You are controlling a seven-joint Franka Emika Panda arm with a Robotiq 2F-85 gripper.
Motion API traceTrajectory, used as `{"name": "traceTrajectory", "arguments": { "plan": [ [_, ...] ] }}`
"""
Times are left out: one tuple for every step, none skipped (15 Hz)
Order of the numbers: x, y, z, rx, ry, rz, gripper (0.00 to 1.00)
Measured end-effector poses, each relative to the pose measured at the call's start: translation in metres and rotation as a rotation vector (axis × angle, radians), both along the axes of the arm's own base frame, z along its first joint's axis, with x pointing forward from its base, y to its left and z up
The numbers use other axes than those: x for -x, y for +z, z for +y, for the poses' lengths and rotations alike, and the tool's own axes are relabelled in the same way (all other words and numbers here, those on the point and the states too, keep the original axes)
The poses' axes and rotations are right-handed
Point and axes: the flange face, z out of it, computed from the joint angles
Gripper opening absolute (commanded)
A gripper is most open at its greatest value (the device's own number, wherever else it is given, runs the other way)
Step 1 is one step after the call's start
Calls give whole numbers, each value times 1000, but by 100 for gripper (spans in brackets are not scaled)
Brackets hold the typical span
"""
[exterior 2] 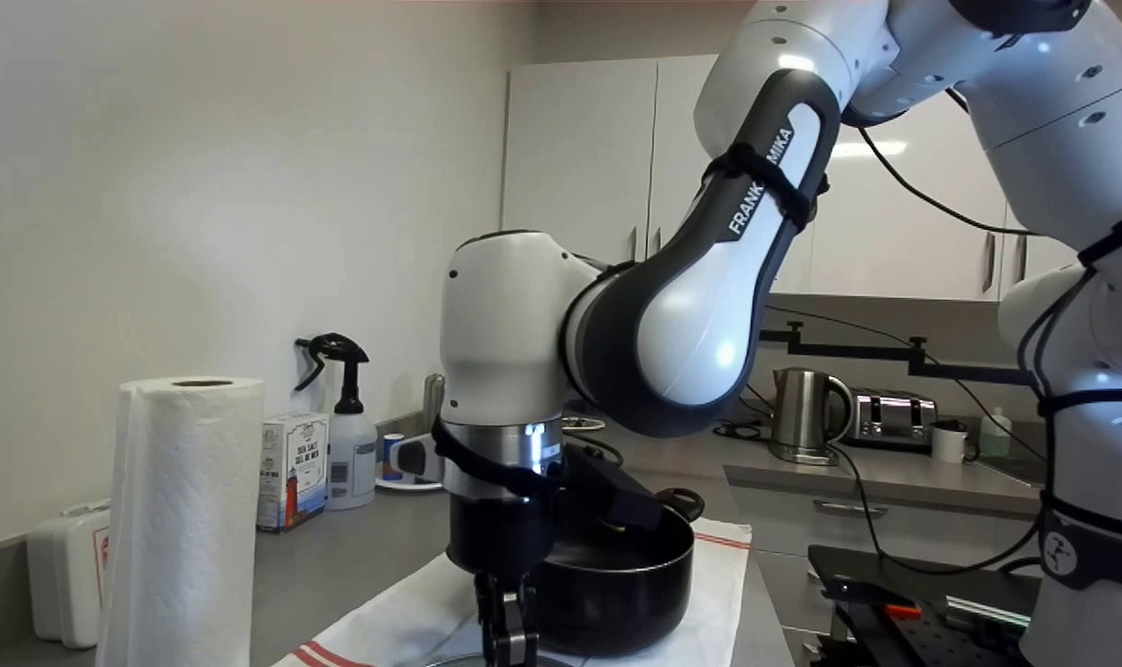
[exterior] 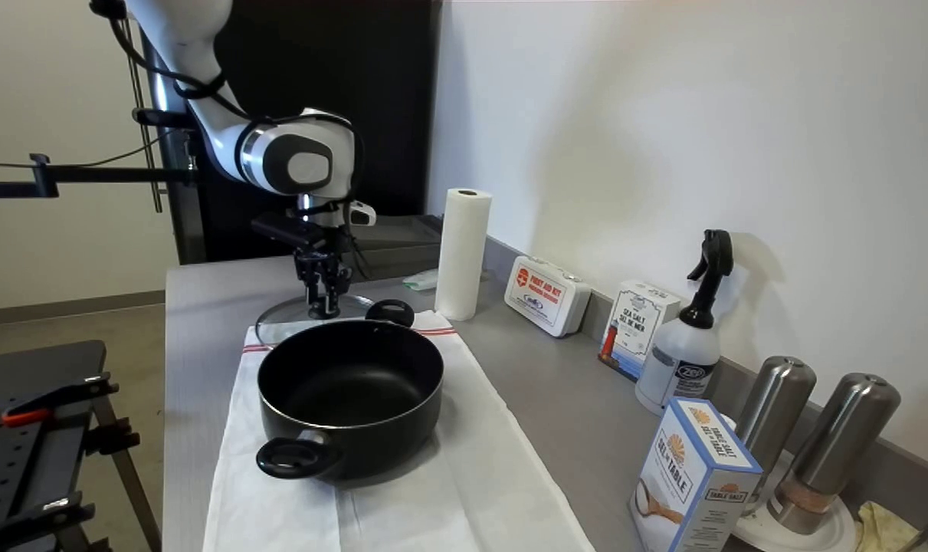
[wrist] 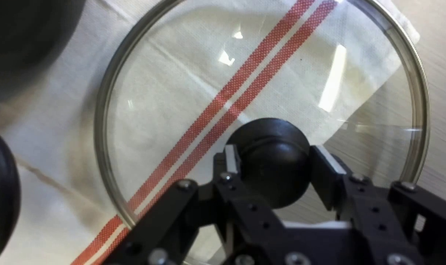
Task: Put the lid on the pot
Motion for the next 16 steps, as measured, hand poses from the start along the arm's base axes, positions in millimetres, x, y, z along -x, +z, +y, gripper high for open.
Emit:
{"name": "traceTrajectory", "arguments": {
  "plan": [
    [3, 5, 3, -3, 6, -5, 25],
    [7, 11, 6, -5, 14, -9, 25],
    [11, 17, 9, -8, 21, -14, 25],
    [16, 24, 12, -10, 28, -19, 25],
    [21, 31, 14, -13, 35, -24, 25],
    [27, 39, 17, -17, 41, -29, 25],
    [33, 46, 19, -21, 46, -33, 25],
    [40, 53, 21, -27, 53, -37, 25],
    [46, 61, 22, -31, 60, -42, 25],
    [52, 68, 23, -35, 64, -48, 25],
    [58, 75, 23, -39, 66, -53, 25],
    [63, 82, 22, -41, 65, -60, 25],
    [67, 89, 20, -41, 62, -69, 25],
    [70, 95, 18, -42, 58, -77, 25],
    [74, 101, 15, -42, 52, -85, 25],
    [76, 107, 12, -41, 47, -94, 25]
  ]
}}
